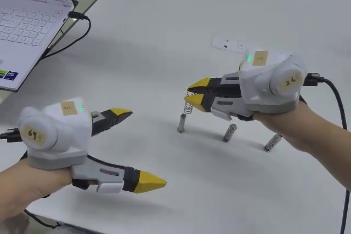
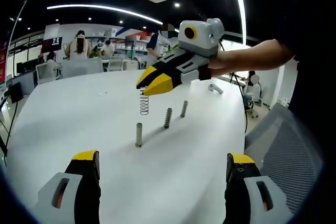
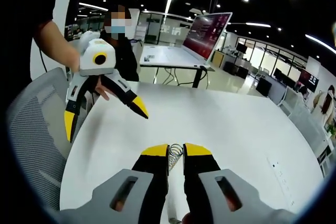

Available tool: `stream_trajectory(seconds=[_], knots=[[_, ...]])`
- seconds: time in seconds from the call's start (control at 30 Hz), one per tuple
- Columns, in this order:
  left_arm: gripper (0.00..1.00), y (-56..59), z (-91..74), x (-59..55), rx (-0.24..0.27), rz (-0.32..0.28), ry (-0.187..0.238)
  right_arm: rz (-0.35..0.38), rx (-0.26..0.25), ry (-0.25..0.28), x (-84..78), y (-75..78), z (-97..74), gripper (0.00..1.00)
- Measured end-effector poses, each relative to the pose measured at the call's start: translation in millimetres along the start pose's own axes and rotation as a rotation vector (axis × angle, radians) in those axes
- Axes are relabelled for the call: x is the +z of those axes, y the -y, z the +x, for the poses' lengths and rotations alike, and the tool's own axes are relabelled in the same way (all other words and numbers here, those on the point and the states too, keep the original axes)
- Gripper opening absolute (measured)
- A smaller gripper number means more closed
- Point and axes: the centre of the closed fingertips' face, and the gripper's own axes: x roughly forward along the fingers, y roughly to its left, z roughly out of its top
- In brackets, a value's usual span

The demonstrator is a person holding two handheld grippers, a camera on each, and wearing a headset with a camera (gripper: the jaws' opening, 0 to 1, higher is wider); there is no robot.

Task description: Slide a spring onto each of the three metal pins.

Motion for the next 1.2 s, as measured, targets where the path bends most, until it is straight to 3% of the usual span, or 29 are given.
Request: stream_trajectory(seconds=[0.2,0.7,1.2], knots=[[0.98,-0.1,-1.7,-0.9,0.002,-0.013,0.001,0.038,0.003,-0.001,-4.8,2.1,5.8,0.07],[0.98,-2.0,-5.4,0.4,0.016,-0.019,0.006,0.042,0.007,-0.026,-20.4,10.1,17.8,0.07],[0.98,-3.5,-7.9,-1.8,0.019,-0.028,0.007,0.054,0.009,-0.037,-23.4,4.9,21.3,0.07]])
